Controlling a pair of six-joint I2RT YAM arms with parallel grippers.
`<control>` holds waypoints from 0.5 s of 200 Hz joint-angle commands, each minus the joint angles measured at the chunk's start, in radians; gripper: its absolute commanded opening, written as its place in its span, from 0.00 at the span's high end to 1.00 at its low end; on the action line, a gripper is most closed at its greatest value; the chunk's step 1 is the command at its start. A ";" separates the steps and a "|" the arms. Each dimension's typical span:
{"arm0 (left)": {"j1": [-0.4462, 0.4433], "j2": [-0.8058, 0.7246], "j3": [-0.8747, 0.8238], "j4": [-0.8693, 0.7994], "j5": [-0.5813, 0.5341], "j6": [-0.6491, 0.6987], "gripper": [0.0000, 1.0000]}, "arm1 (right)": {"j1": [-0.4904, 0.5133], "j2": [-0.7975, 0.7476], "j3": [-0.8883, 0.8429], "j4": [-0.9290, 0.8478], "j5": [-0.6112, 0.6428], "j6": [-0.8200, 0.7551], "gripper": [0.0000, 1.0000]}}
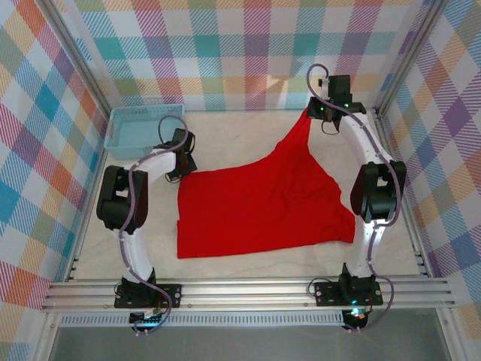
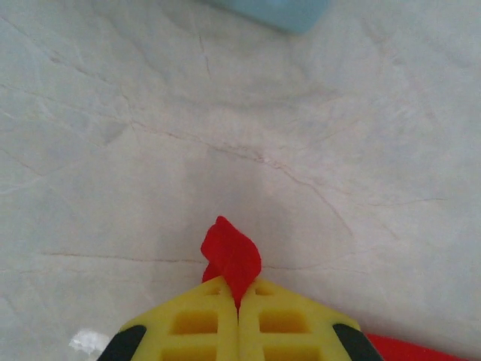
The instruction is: Fold the inside-out t-shirt
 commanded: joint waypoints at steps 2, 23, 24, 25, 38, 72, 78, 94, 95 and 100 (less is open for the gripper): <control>0.004 -0.161 -0.057 0.031 -0.002 0.017 1.00 | 0.004 -0.064 0.008 0.049 -0.041 0.011 1.00; 0.003 -0.257 -0.150 0.089 0.008 0.013 1.00 | 0.003 -0.125 -0.057 0.064 -0.038 0.009 1.00; 0.003 -0.261 -0.155 0.092 0.009 0.013 1.00 | 0.003 -0.128 -0.061 0.065 -0.038 0.009 1.00; 0.003 -0.265 -0.159 0.093 0.010 0.013 1.00 | 0.003 -0.131 -0.064 0.065 -0.037 0.009 1.00; 0.002 -0.320 -0.217 0.126 0.022 0.007 1.00 | 0.004 -0.184 -0.124 0.078 -0.032 0.015 1.00; -0.003 -0.473 -0.371 0.217 0.048 -0.006 1.00 | 0.004 -0.371 -0.343 0.120 -0.013 0.057 1.00; -0.006 -0.501 -0.397 0.224 0.048 -0.006 1.00 | 0.003 -0.407 -0.387 0.118 0.003 0.067 1.00; -0.014 -0.572 -0.459 0.239 0.062 -0.010 1.00 | 0.002 -0.506 -0.496 0.104 0.044 0.100 1.00; -0.014 -0.577 -0.461 0.241 0.063 -0.011 1.00 | 0.002 -0.511 -0.503 0.102 0.045 0.103 1.00; -0.019 -0.599 -0.480 0.245 0.067 -0.012 1.00 | 0.002 -0.542 -0.537 0.097 0.052 0.118 1.00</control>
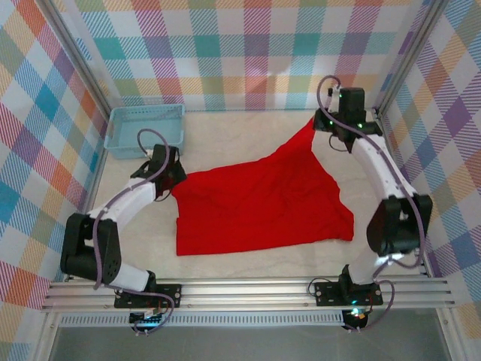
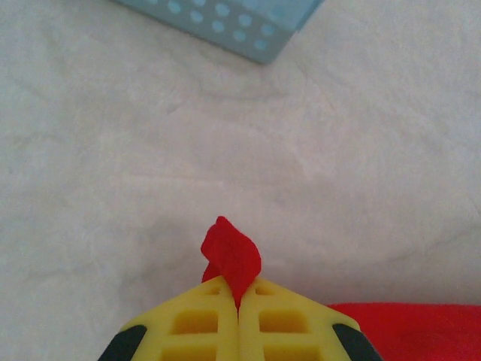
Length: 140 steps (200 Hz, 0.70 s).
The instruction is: Fold the inside-out t-shirt
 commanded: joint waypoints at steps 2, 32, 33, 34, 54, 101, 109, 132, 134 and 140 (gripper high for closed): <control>-0.018 -0.114 -0.068 0.066 0.025 -0.012 1.00 | 0.000 -0.134 -0.134 0.016 0.055 0.074 1.00; -0.092 -0.226 -0.186 0.122 0.021 -0.008 0.99 | -0.002 -0.323 -0.354 -0.025 0.066 0.193 1.00; -0.095 -0.228 -0.188 0.122 0.020 -0.007 0.99 | -0.002 -0.329 -0.361 -0.027 0.068 0.197 1.00; -0.099 -0.232 -0.190 0.121 0.018 -0.008 0.99 | -0.001 -0.332 -0.368 -0.030 0.068 0.199 1.00; -0.134 -0.282 -0.241 0.123 0.009 -0.014 0.98 | -0.005 -0.468 -0.497 -0.062 0.079 0.258 1.00; -0.171 -0.383 -0.321 0.042 -0.028 -0.035 0.96 | -0.007 -0.780 -0.635 -0.309 0.221 0.346 1.00; -0.173 -0.396 -0.336 0.032 -0.035 -0.043 0.96 | -0.007 -0.831 -0.650 -0.346 0.233 0.363 1.00; -0.175 -0.416 -0.372 0.007 -0.065 -0.062 0.94 | -0.009 -0.936 -0.694 -0.428 0.242 0.404 1.00; -0.175 -0.417 -0.374 0.005 -0.067 -0.062 0.94 | -0.008 -0.942 -0.699 -0.434 0.244 0.410 1.00; -0.176 -0.416 -0.382 0.002 -0.069 -0.070 0.93 | -0.007 -0.955 -0.711 -0.452 0.243 0.426 1.00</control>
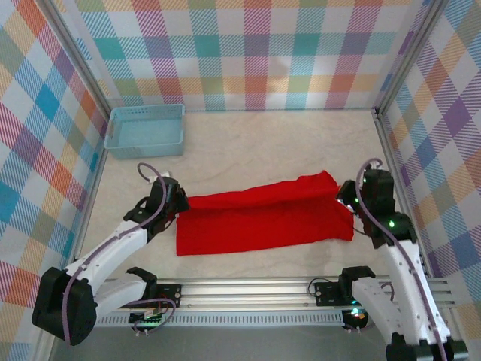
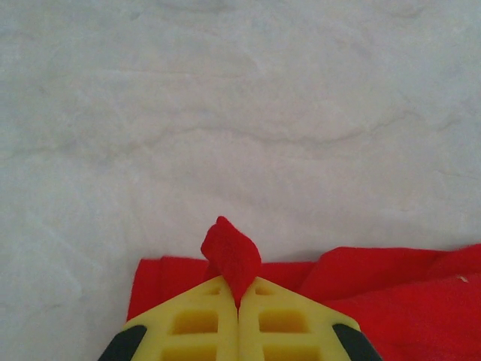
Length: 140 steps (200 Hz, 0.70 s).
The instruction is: Fold the inside-out t-shirt
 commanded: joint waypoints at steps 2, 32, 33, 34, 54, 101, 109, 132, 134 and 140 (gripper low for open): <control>-0.010 -0.020 -0.040 -0.047 -0.047 -0.035 0.93 | -0.006 -0.056 -0.051 -0.138 0.042 0.089 1.00; -0.015 0.008 -0.073 -0.048 -0.044 -0.064 0.87 | -0.006 -0.093 -0.132 -0.165 -0.007 0.179 1.00; -0.015 0.009 -0.074 -0.048 -0.043 -0.066 0.87 | -0.006 -0.093 -0.135 -0.165 -0.008 0.181 1.00; -0.015 0.011 -0.074 -0.048 -0.042 -0.067 0.87 | -0.006 -0.094 -0.137 -0.165 -0.008 0.184 1.00; -0.022 0.018 -0.076 -0.053 -0.037 -0.094 0.86 | -0.006 -0.107 -0.180 -0.175 0.006 0.231 1.00; -0.037 -0.021 -0.094 -0.144 -0.043 -0.160 0.71 | -0.007 -0.103 -0.170 -0.212 0.076 0.259 1.00; -0.038 -0.041 -0.090 -0.173 -0.058 -0.173 0.63 | -0.007 -0.106 -0.159 -0.215 0.083 0.252 0.94; -0.038 -0.084 -0.042 -0.266 -0.115 -0.194 0.48 | -0.007 -0.111 -0.113 -0.205 0.094 0.204 0.56; -0.038 -0.087 -0.036 -0.273 -0.120 -0.195 0.47 | -0.006 -0.111 -0.109 -0.198 0.092 0.197 0.55; -0.038 -0.087 -0.015 -0.291 -0.127 -0.192 0.45 | -0.006 -0.106 -0.097 -0.184 0.091 0.179 0.53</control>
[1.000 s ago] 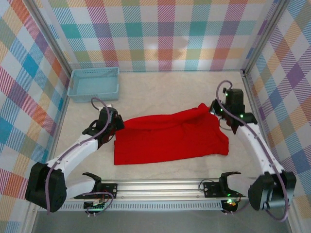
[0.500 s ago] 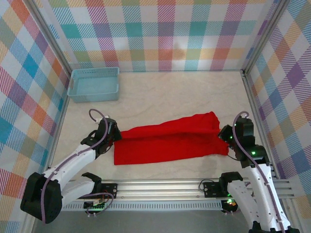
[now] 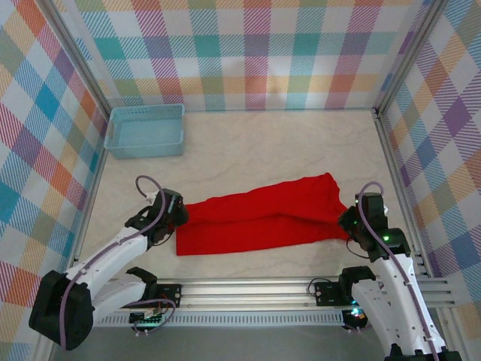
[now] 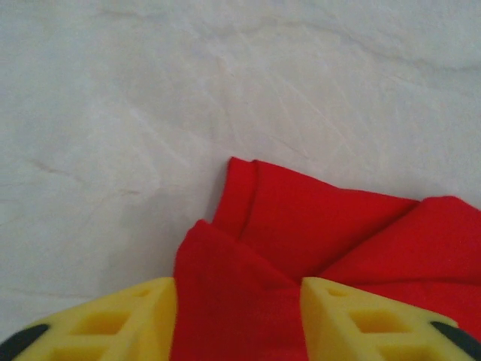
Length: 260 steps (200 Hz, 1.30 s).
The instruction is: Fold the inside-out t-shirt
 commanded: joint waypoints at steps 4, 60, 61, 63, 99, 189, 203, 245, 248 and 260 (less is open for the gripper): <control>-0.006 -0.032 0.074 -0.134 -0.075 -0.025 0.45 | -0.006 -0.005 0.077 0.026 0.025 -0.057 0.51; -0.161 0.193 0.273 -0.096 -0.030 0.023 0.46 | 0.027 0.317 0.182 0.231 -0.211 -0.174 0.45; -0.164 0.201 0.274 -0.096 -0.029 0.023 0.46 | 0.029 0.326 0.184 0.234 -0.215 -0.176 0.45; -0.168 0.218 0.282 -0.094 -0.029 0.024 0.46 | 0.034 0.342 0.189 0.239 -0.217 -0.178 0.45; -0.187 0.463 0.360 -0.064 -0.011 0.035 0.54 | 0.076 0.662 0.259 0.355 -0.327 -0.225 0.44; -0.186 0.433 0.250 -0.126 -0.098 0.007 0.71 | 0.082 0.896 0.264 0.328 -0.211 -0.273 0.46; -0.187 0.411 0.231 -0.135 -0.095 -0.002 0.74 | 0.086 0.923 0.265 0.326 -0.230 -0.277 0.48; -0.187 0.340 0.164 -0.219 -0.084 -0.079 0.76 | 0.082 0.867 0.194 0.298 -0.147 -0.231 0.54; -0.186 0.333 0.159 -0.225 -0.084 -0.085 0.76 | 0.080 0.860 0.191 0.296 -0.141 -0.230 0.54; -0.187 0.298 0.148 -0.246 -0.097 -0.105 0.77 | 0.071 0.837 0.193 0.289 -0.123 -0.235 0.54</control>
